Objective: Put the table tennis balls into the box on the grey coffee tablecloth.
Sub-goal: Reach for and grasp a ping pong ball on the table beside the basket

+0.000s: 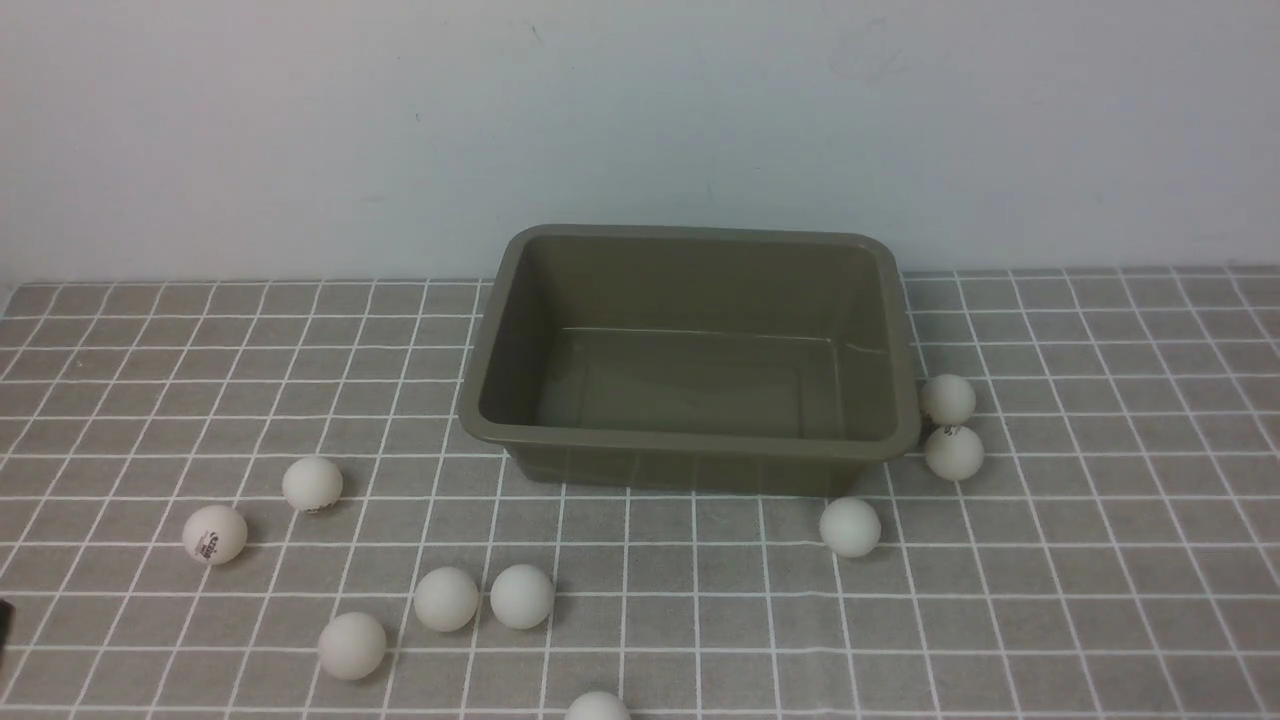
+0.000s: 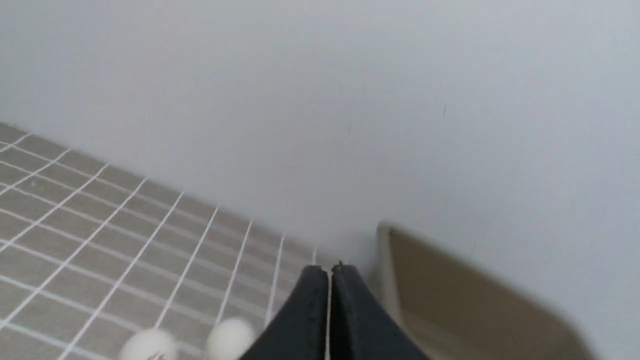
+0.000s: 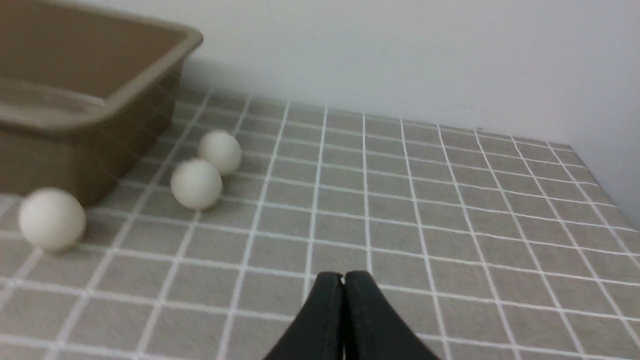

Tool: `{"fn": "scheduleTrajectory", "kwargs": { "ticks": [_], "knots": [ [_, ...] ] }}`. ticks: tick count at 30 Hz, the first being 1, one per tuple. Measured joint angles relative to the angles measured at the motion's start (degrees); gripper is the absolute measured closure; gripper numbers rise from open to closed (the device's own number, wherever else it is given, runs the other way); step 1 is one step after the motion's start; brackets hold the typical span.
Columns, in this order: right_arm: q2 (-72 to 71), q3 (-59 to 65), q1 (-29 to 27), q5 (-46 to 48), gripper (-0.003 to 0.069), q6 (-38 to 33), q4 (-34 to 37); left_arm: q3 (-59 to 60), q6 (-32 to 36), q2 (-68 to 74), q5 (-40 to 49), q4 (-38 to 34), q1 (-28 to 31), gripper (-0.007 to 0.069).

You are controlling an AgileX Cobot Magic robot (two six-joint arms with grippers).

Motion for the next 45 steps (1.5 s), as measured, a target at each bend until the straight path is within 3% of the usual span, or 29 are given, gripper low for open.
{"fn": "scheduleTrajectory", "kwargs": {
  "ticks": [2,3,5,6,7,10,14,16,18,20,21,22,27,30,40,45],
  "knots": [
    [0.0,0.0,0.0,-5.5,0.0668,4.3,7.5,-0.3,-1.7,0.0,-4.9,-4.6,0.0,0.0629],
    [0.0,0.0,0.0,-7.2,0.0668,5.3,9.1,-0.7,-2.1,0.0,-5.5,-5.5,0.0,0.0629],
    [0.0,0.0,0.0,-13.5,0.0668,10.2,18.8,-4.5,-2.3,0.0,-4.3,-5.5,0.0,0.0629],
    [0.0,0.0,0.0,-13.5,0.0668,10.2,18.8,-5.5,-2.3,0.0,-3.5,-5.3,0.0,0.0629],
    [0.0,0.0,0.0,-16.4,0.0668,11.8,24.0,-9.8,-1.1,0.9,0.5,-2.8,0.0,0.0629],
    [0.0,0.0,0.0,-18.4,0.0668,12.3,27.3,-16.7,0.6,5.5,9.0,0.5,0.0,0.0629],
    [0.0,-0.3,0.0,-19.8,0.0668,13.4,33.0,-29.4,4.2,26.4,31.8,7.3,0.0,0.0629],
    [0.0,-1.2,0.0,-17.2,0.0668,13.3,33.1,-31.7,5.5,32.9,37.2,9.0,0.0,0.0629],
    [0.4,-7.7,0.0,-7.6,0.0668,11.2,31.6,-35.0,8.4,46.4,46.2,11.8,0.0,0.0629],
    [1.9,-11.4,0.0,-2.8,0.0668,9.5,30.0,-35.8,9.7,52.3,48.7,12.7,0.0,0.0629],
    [5.6,-17.7,0.0,4.1,0.0668,7.1,27.7,-36.3,11.1,59.3,50.4,13.4,0.0,0.0629],
    [6.2,-18.5,0.0,4.1,0.0668,7.1,27.4,-36.4,11.3,60.1,50.5,13.4,0.0,0.0629],
    [27.0,-39.4,0.0,30.6,0.0668,-1.4,20.9,-38.2,14.1,72.8,50.5,14.3,-2.7,0.0629],
    [34.8,-44.3,0.0,37.9,0.0668,-4.7,19.9,-39.2,14.4,73.7,49.5,14.6,-4.8,0.0629],
    [46.3,-48.3,0.0,42.8,0.0668,-8.5,19.6,-42.6,15.9,74.0,45.6,16.0,-6.8,0.0610],
    [46.3,-48.3,0.0,41.8,0.0668,-8.7,19.6,-42.9,17.2,77.2,44.2,16.2,-6.9,0.0472]
  ]
}}
